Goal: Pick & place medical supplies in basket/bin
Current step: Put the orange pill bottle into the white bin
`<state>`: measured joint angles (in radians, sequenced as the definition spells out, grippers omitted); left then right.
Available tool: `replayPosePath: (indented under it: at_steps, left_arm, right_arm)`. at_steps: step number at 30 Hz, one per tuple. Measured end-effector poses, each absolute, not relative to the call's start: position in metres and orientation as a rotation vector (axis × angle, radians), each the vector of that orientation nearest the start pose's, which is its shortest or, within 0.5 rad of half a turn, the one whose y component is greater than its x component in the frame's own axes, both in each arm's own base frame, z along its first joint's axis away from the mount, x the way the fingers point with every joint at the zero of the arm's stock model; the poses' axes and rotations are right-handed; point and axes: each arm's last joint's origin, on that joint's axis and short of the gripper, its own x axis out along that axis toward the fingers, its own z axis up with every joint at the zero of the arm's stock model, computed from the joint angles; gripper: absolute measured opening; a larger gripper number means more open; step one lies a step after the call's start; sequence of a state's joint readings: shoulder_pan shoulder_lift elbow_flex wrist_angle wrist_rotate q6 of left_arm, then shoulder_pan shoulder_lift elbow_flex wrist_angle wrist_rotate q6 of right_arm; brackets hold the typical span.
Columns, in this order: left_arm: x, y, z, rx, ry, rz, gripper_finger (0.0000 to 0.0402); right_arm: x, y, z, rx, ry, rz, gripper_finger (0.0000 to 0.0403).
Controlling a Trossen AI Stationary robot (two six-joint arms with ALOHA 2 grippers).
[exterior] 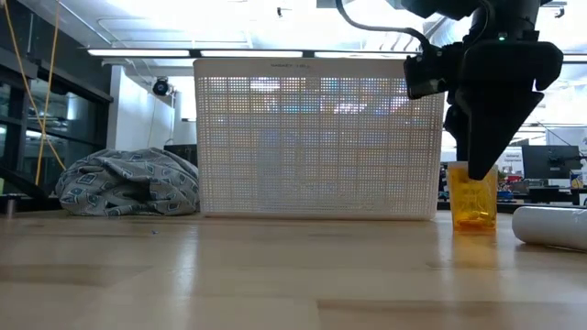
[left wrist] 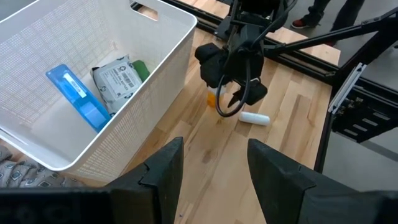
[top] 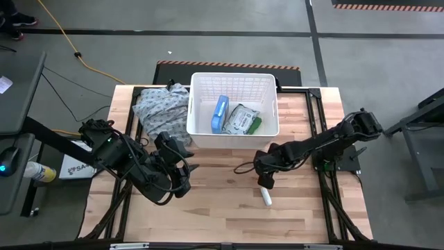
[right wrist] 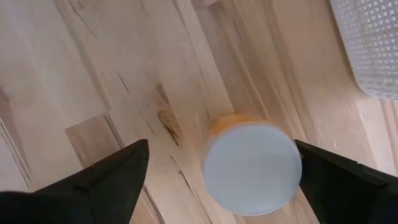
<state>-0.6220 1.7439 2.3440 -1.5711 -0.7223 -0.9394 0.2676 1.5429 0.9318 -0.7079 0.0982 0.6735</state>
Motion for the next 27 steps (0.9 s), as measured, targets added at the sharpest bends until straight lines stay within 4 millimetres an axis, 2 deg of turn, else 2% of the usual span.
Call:
replayPosePath:
  at_steps: [7,19,27]
  left_arm:
    - [0.2422,-0.1501,0.4775,-0.29,0.629,0.42,0.0211]
    - [0.2421,-0.1504,0.4774,-0.293,0.636,0.414,0.0211]
    - [0.2421,-0.1504,0.4774,-0.293,0.636,0.413,0.0211]
  right_arm:
    - [0.2625,0.0688,0.1824,0.358,1.274,-0.321,0.0369]
    - [0.2624,0.0687,0.1823,0.355,1.273,-0.325,0.0324]
    - [0.2612,0.0675,0.1821,0.332,1.273,-0.352,0.0317]
